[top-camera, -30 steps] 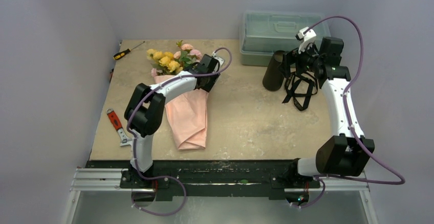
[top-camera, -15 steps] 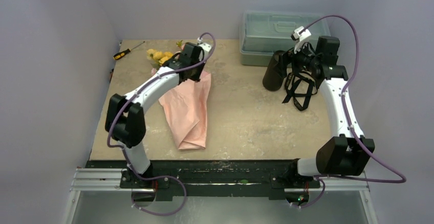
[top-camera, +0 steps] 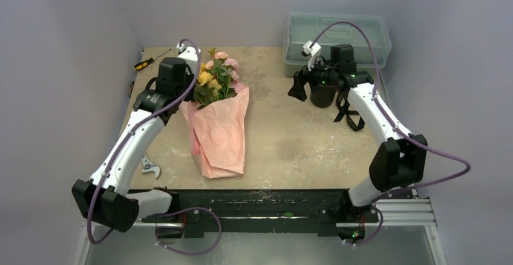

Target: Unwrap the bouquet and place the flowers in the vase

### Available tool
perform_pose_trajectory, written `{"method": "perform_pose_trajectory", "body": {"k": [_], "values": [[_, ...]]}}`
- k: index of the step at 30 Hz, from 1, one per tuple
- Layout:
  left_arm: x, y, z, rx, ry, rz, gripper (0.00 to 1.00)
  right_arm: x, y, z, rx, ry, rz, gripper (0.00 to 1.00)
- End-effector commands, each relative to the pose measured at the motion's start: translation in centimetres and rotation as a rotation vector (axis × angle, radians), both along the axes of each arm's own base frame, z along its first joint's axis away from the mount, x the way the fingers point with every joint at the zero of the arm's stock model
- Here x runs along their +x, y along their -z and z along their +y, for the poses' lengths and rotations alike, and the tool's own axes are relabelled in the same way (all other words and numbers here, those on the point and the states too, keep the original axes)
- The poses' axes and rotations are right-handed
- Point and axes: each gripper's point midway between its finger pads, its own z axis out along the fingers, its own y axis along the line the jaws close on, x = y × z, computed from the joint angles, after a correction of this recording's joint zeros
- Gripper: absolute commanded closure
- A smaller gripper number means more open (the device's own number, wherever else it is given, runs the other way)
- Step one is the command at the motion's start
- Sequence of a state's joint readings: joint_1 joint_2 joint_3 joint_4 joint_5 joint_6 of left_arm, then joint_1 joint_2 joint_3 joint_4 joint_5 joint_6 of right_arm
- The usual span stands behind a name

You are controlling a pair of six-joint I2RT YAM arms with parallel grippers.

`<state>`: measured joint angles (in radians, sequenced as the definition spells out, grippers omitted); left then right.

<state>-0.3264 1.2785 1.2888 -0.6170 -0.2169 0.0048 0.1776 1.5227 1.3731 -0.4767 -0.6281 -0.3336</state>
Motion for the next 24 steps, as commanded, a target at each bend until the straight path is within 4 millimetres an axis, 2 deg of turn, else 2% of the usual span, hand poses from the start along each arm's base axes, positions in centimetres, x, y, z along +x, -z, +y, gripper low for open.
{"method": "perform_pose_trajectory", "body": {"k": [1,6,10,14,21,24], "values": [[-2.5,-0.9,6.8,0.059,-0.234,-0.036,1.00,0.6,-0.4,4.5,0.029,-0.110,-0.012,0.08],[-6.1,2.4,13.1,0.134,-0.480,0.062,1.00,1.3,1.8,9.3,0.026,-0.190,0.055,0.09],[-8.1,6.0,16.2,0.203,-0.590,0.182,1.00,2.0,3.4,12.1,0.055,-0.202,0.127,0.09],[-7.3,8.9,17.0,0.244,-0.597,0.300,1.00,2.4,5.4,14.8,0.077,-0.204,0.215,0.10],[-6.1,13.5,16.6,0.208,-0.558,0.462,1.00,3.2,9.4,18.0,0.139,-0.132,0.399,0.10],[-5.5,14.7,16.5,0.187,-0.559,0.488,1.00,2.9,11.1,19.3,0.159,-0.110,0.481,0.11]]}}
